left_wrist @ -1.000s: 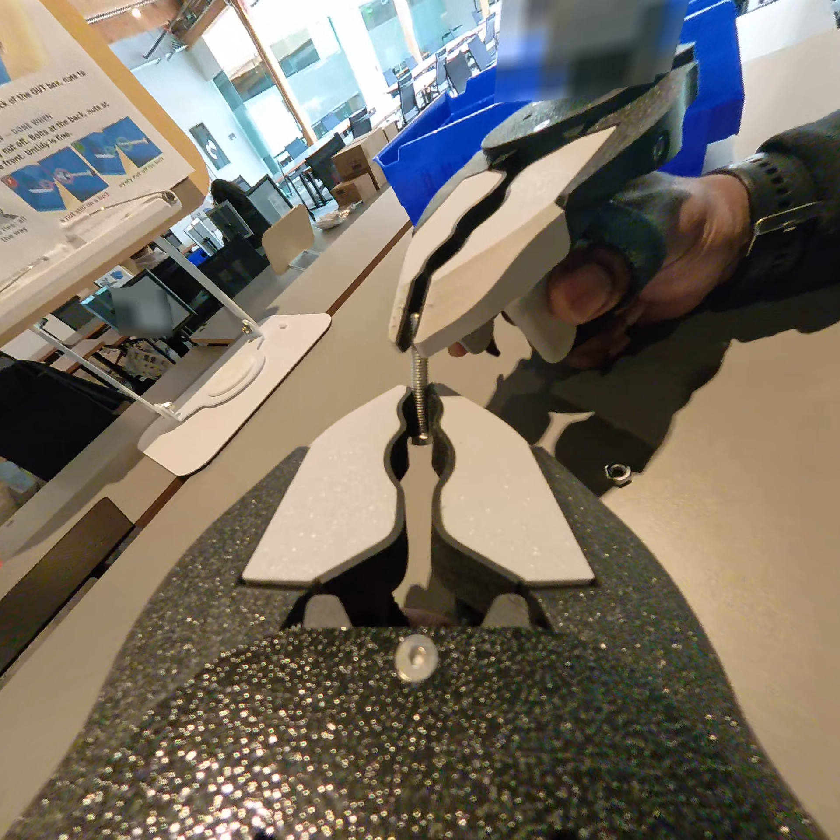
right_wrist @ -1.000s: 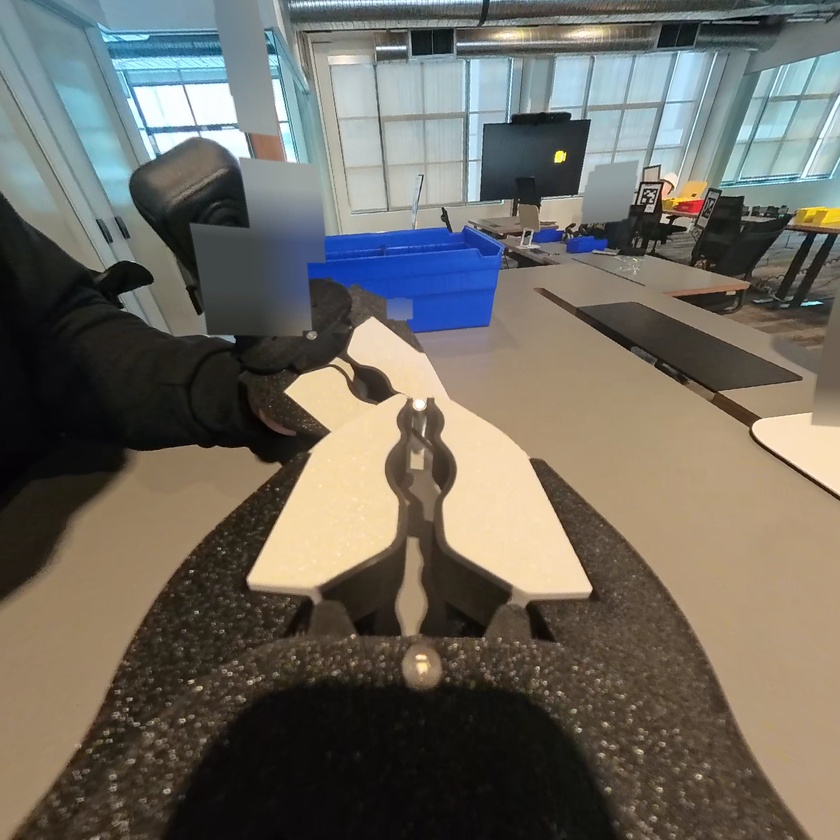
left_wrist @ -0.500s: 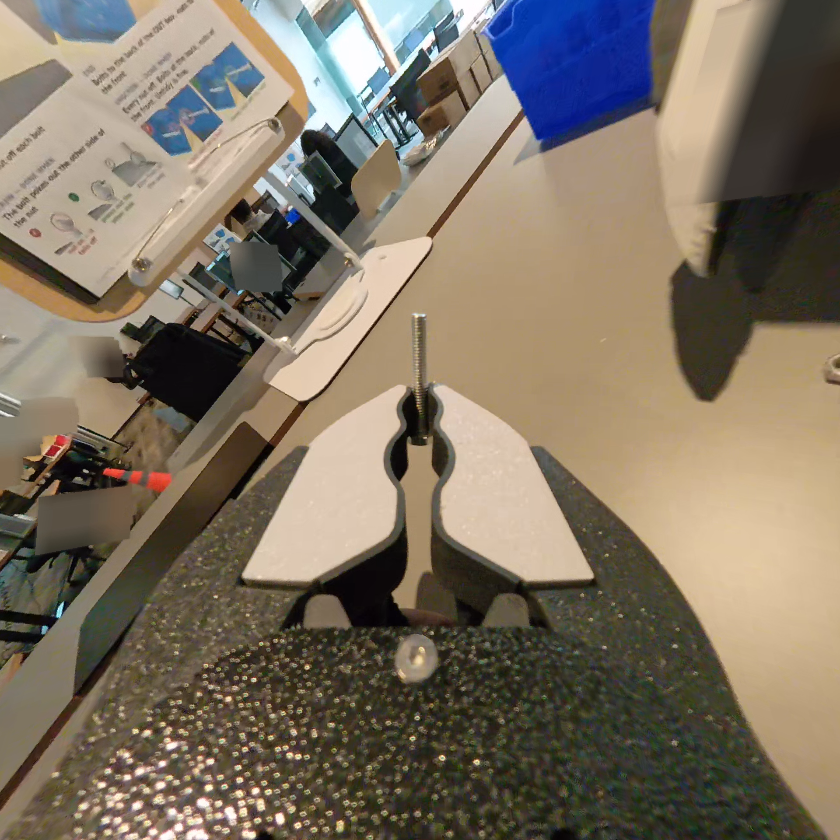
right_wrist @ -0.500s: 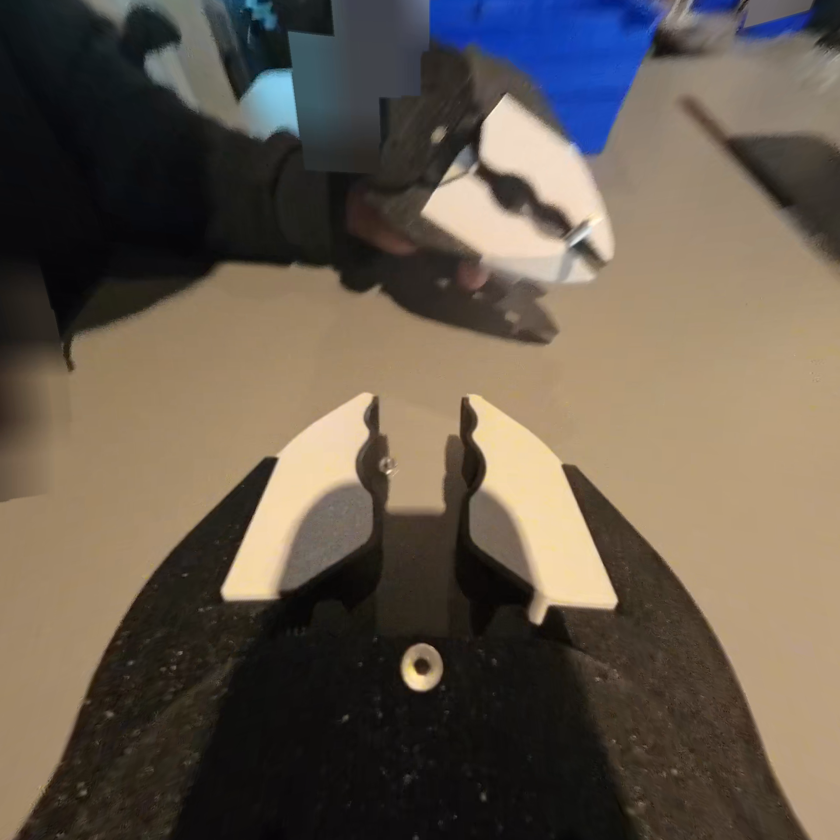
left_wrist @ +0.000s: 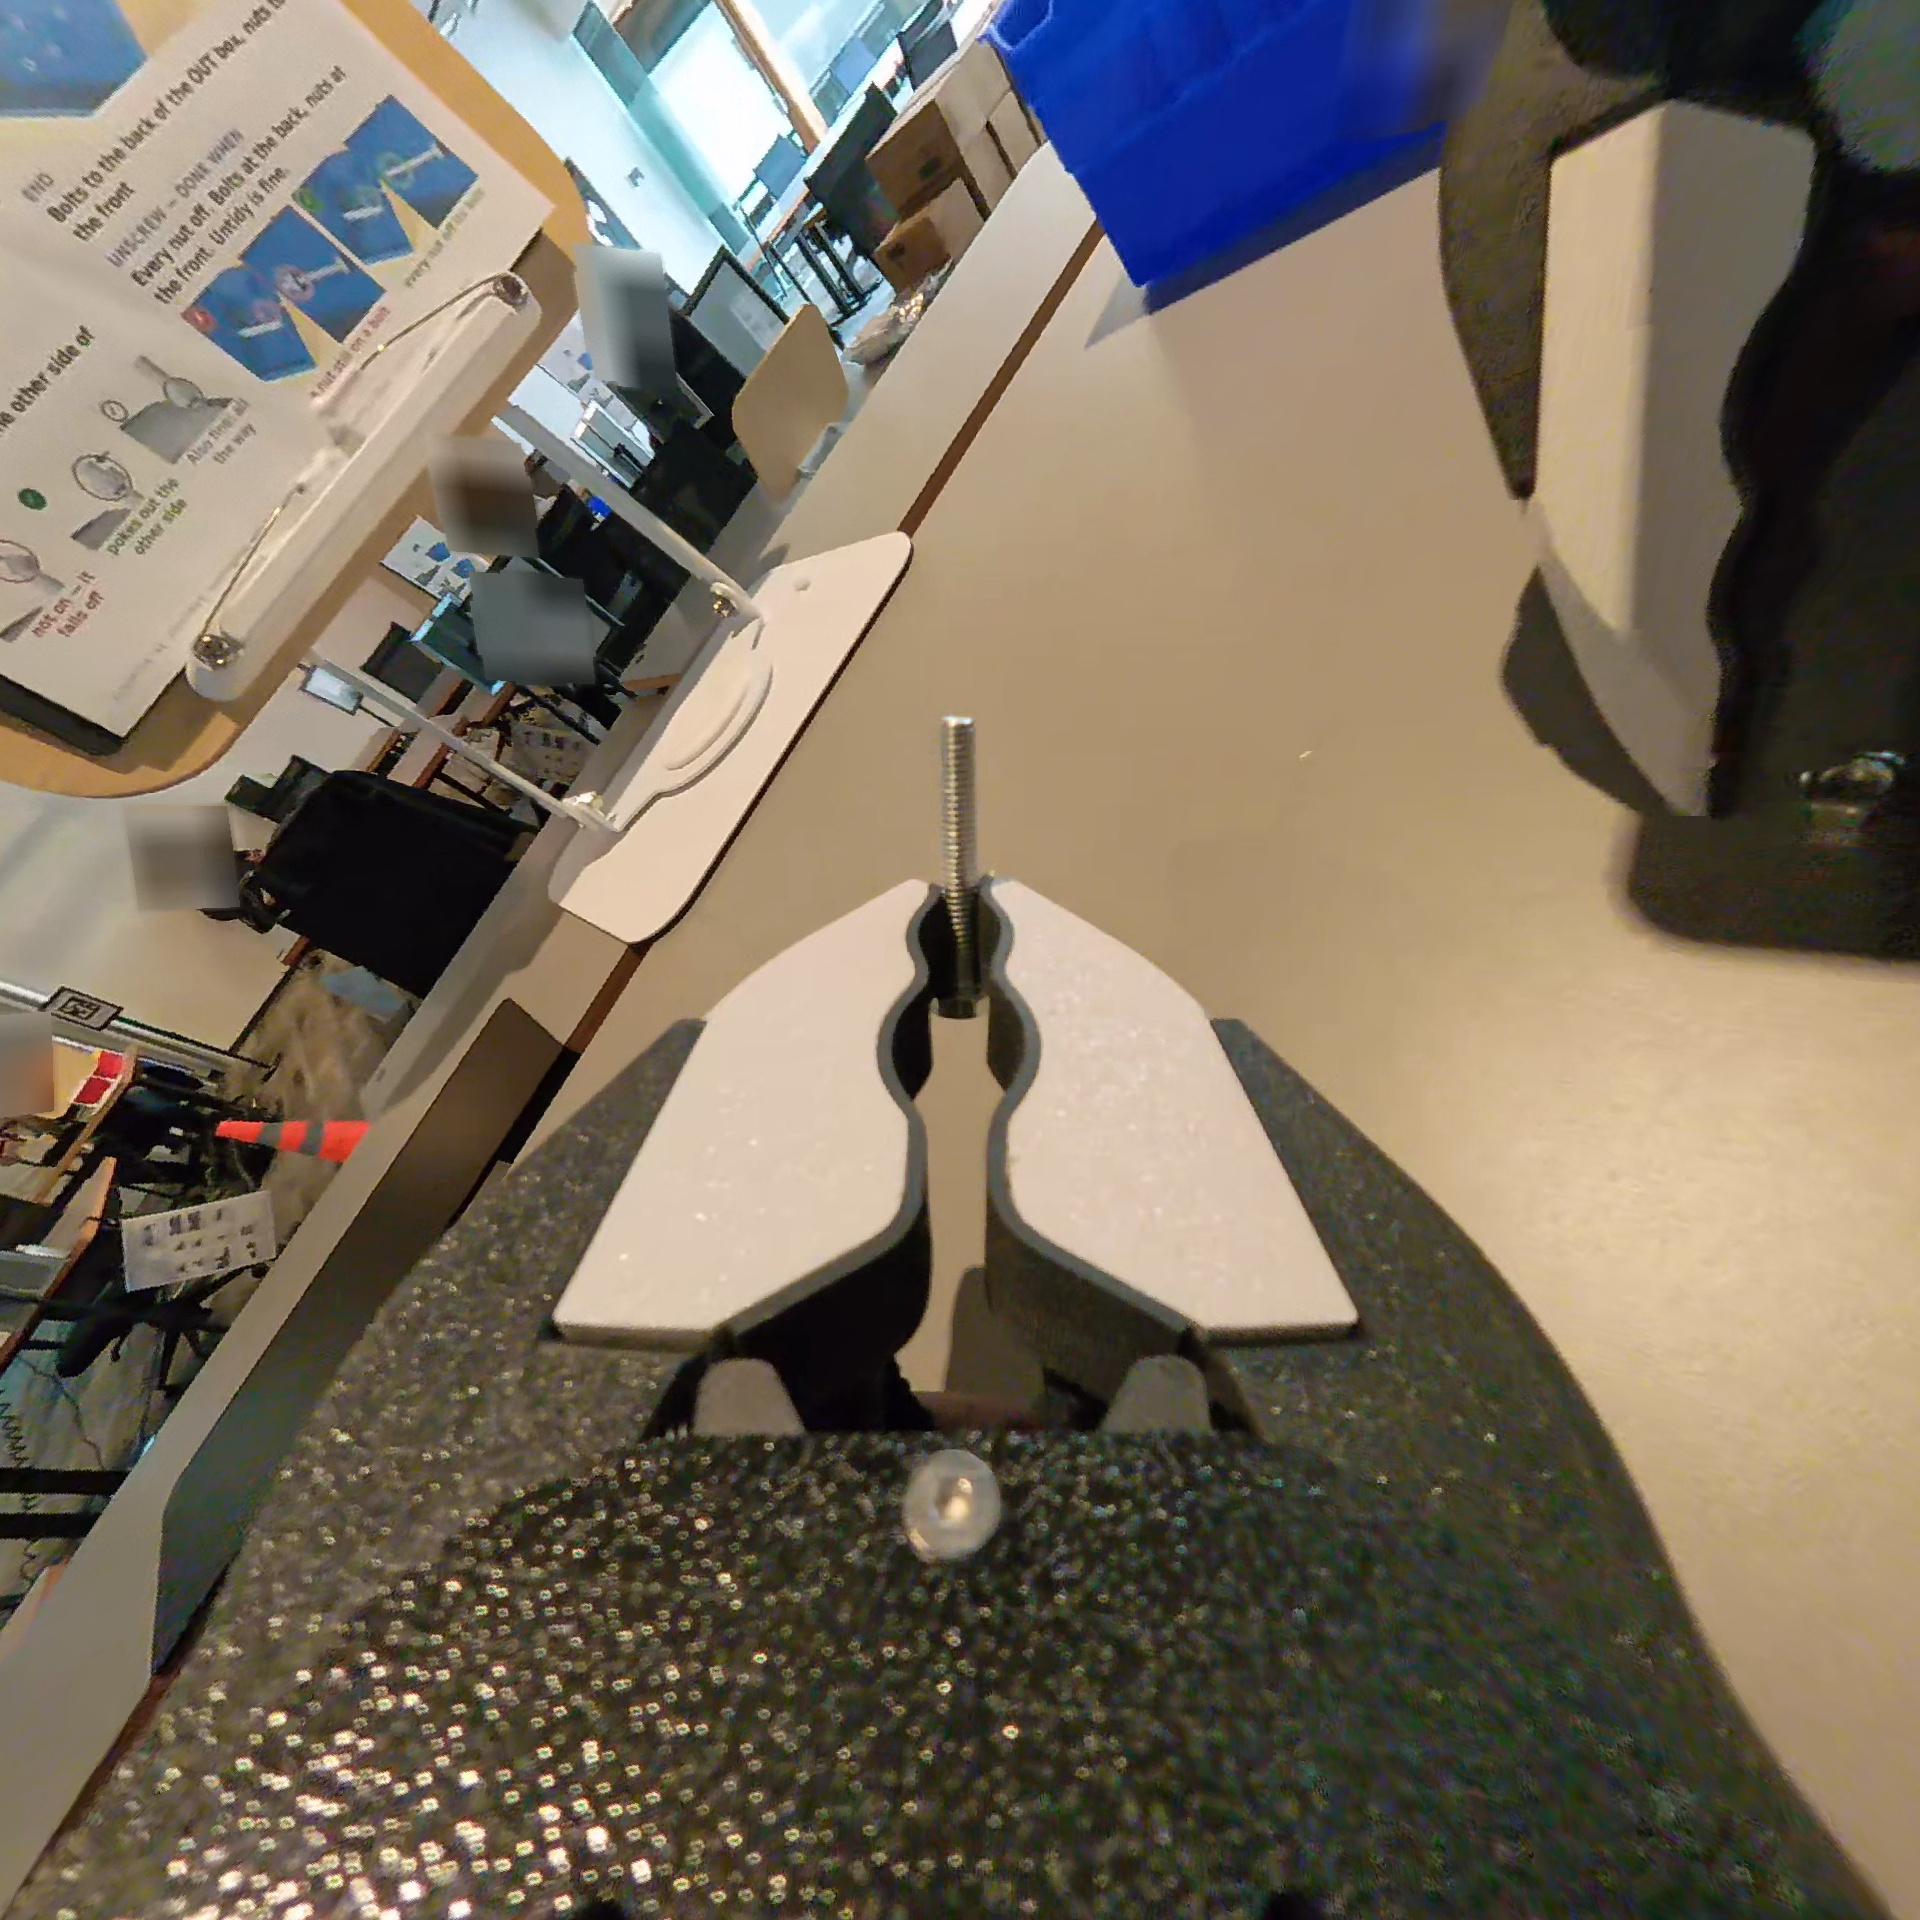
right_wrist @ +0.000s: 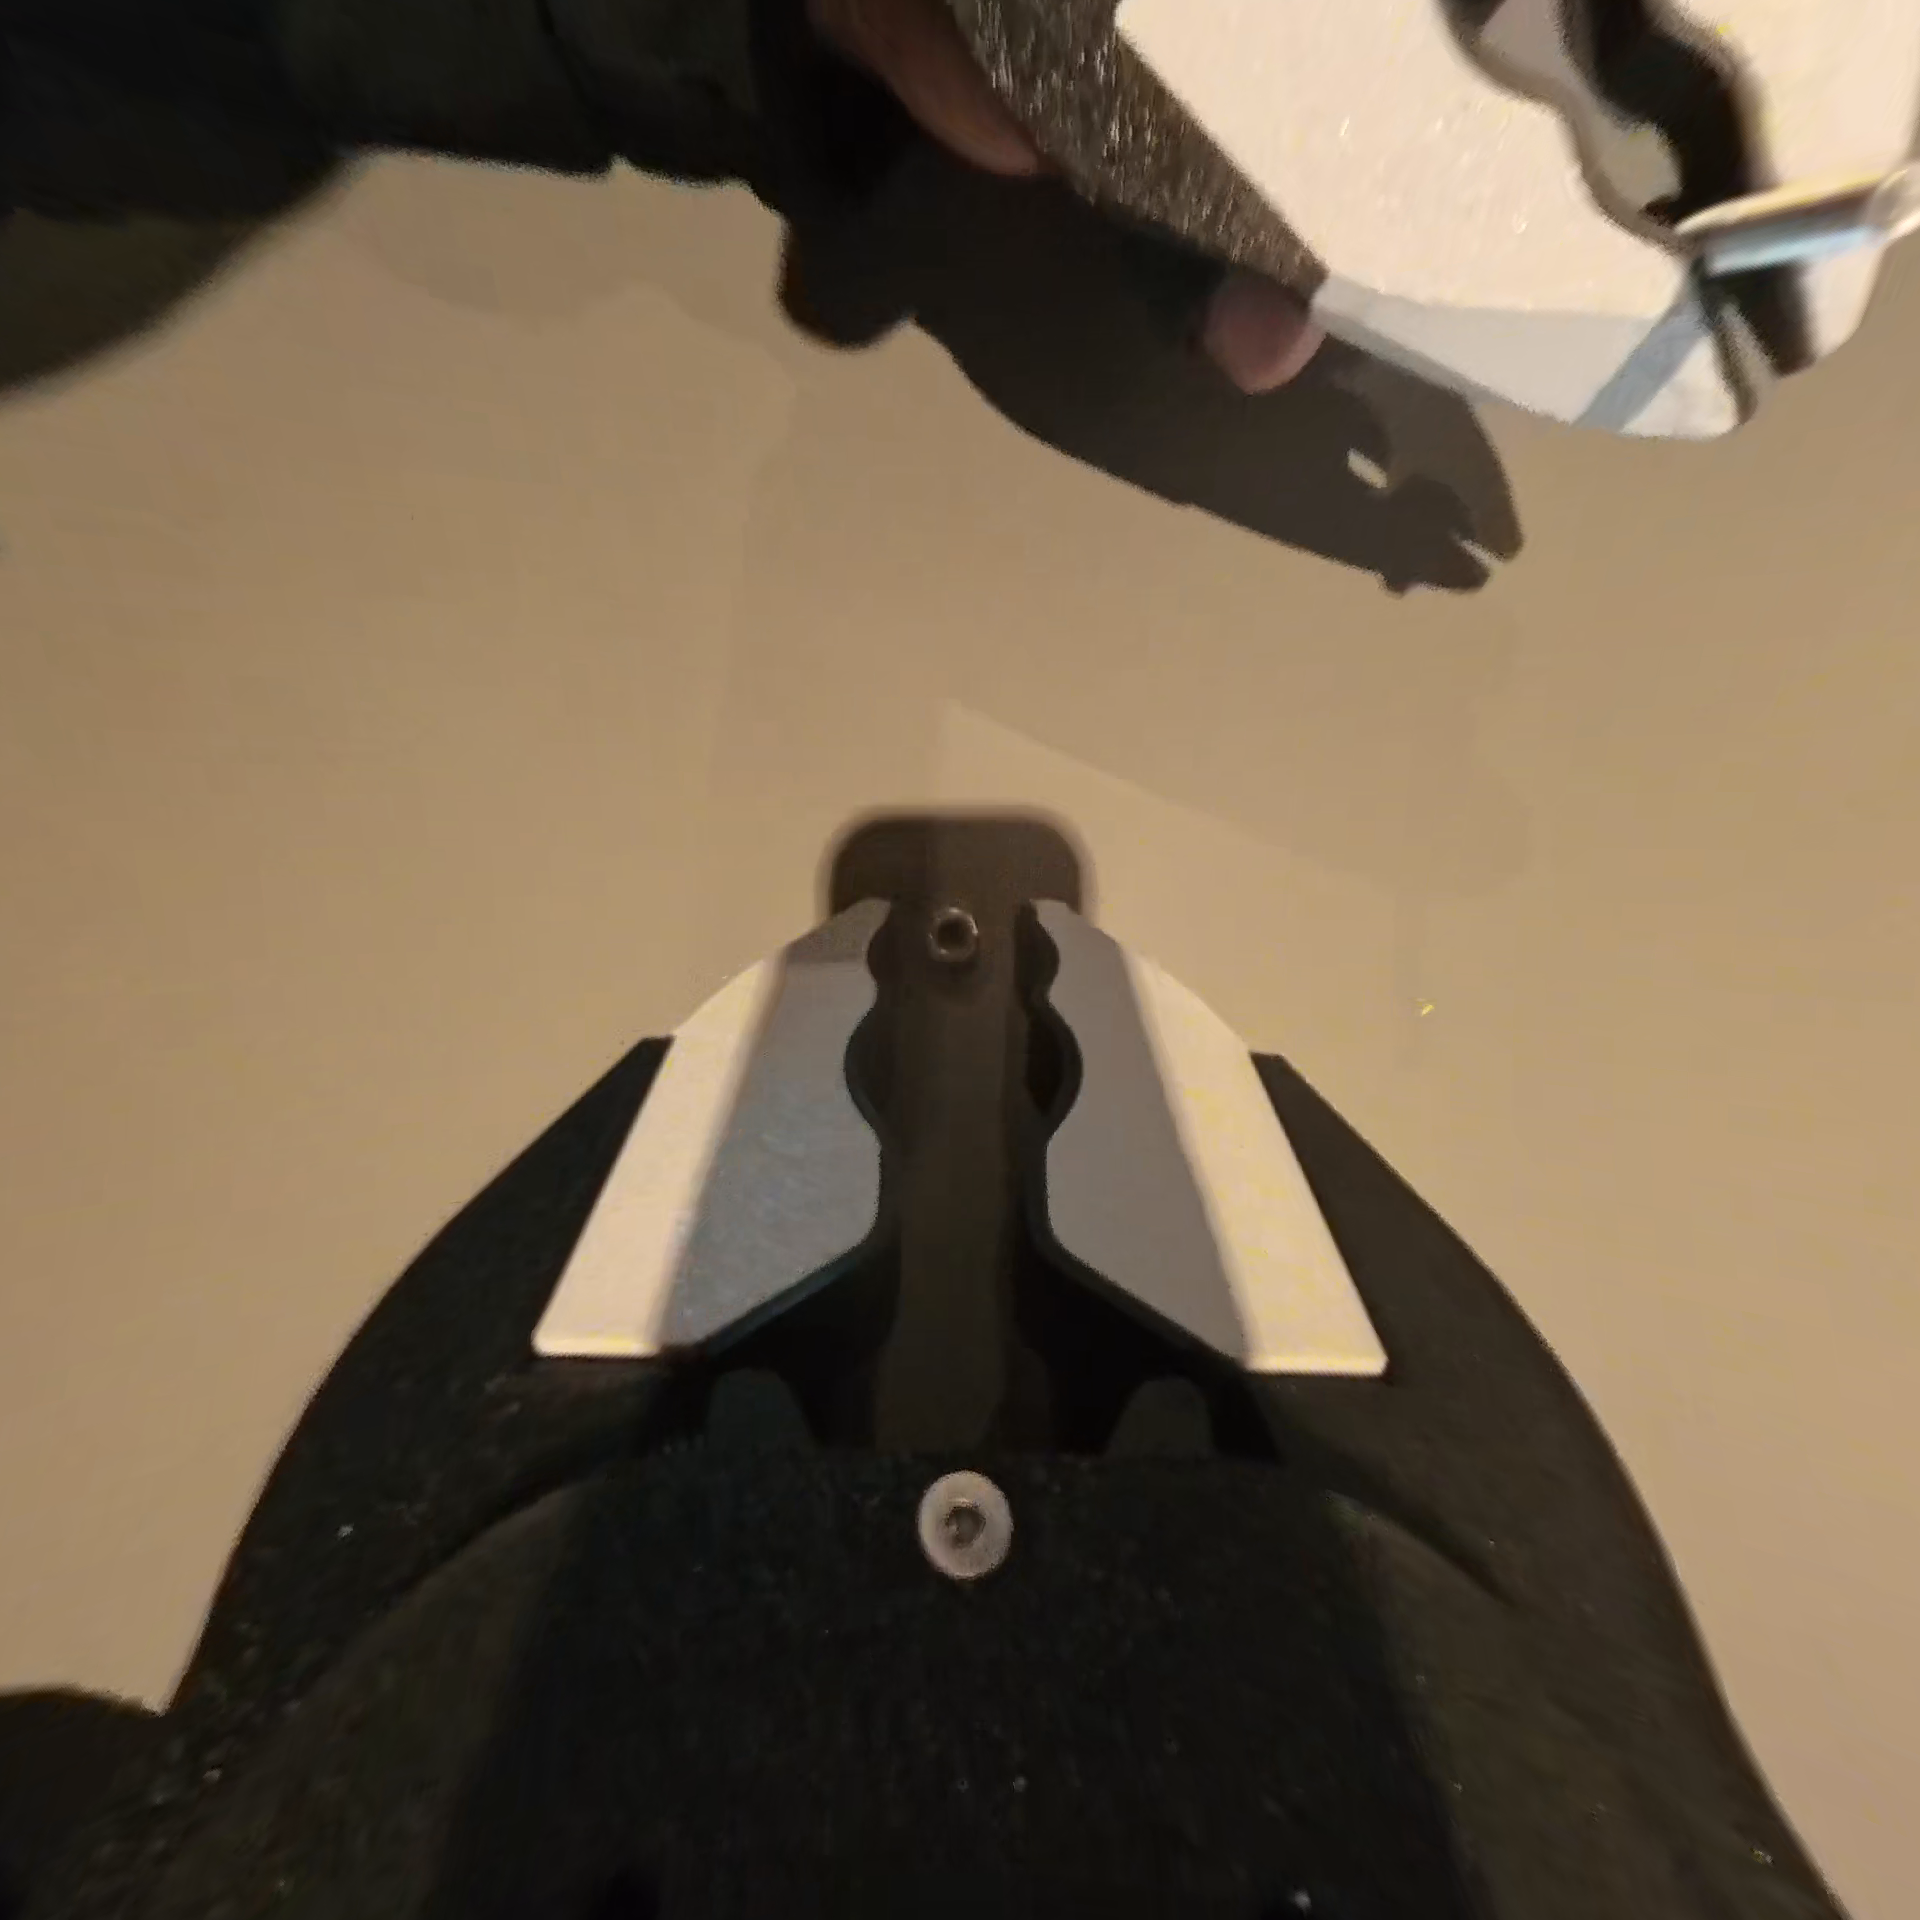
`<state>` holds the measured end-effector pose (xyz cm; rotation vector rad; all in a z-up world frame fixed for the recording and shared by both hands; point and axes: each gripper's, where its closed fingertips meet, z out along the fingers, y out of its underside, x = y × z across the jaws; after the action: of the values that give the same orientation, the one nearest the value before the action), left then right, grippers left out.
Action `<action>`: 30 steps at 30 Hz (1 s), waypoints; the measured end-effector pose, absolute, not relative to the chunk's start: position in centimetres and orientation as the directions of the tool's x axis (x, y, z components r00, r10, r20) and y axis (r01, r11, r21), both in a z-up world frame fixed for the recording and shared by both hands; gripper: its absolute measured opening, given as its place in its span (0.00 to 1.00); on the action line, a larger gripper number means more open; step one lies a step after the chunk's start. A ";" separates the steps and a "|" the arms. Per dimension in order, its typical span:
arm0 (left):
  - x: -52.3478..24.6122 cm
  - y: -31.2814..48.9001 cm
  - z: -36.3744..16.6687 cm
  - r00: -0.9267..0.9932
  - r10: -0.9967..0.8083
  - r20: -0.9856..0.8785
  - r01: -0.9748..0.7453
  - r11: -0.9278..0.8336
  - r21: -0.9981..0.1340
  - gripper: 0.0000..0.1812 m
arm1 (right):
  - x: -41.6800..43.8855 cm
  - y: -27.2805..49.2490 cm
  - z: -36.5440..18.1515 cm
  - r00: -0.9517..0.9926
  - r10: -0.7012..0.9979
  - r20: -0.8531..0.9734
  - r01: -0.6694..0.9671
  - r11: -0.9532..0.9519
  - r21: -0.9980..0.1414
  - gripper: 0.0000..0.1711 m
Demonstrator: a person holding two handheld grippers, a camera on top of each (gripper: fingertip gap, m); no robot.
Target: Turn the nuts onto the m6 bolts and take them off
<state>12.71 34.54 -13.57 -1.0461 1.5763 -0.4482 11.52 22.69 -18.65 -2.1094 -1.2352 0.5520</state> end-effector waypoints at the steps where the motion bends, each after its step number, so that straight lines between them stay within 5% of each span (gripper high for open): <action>1: 12.8 34.4 -13.6 0.025 -0.809 -0.587 -0.381 0.536 -0.754 0.03 | 11.4 22.8 -18.7 0.476 0.879 -0.023 0.628 -0.358 -0.691 0.12; 8: 13.1 33.5 -13.9 -0.009 -0.799 -0.601 -0.374 0.560 -0.739 0.02 | 11.9 23.5 -18.7 0.500 0.866 -0.007 0.623 -0.365 -0.692 0.05; 17: 13.5 34.9 -12.8 0.107 -0.778 -0.619 -0.359 0.550 -0.754 0.03 | 15.6 28.1 -12.3 0.676 0.730 0.102 0.309 -0.155 -0.938 0.00; 30: 12.8 36.8 -11.8 0.234 -0.779 -0.581 -0.355 0.488 -0.798 0.03 | 18.5 29.0 -10.6 0.751 0.660 0.014 0.143 -0.142 -0.979 0.00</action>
<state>12.77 36.83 -11.76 -1.0945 1.3656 -0.3899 18.50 28.97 -10.64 -1.6818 -0.6454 0.5065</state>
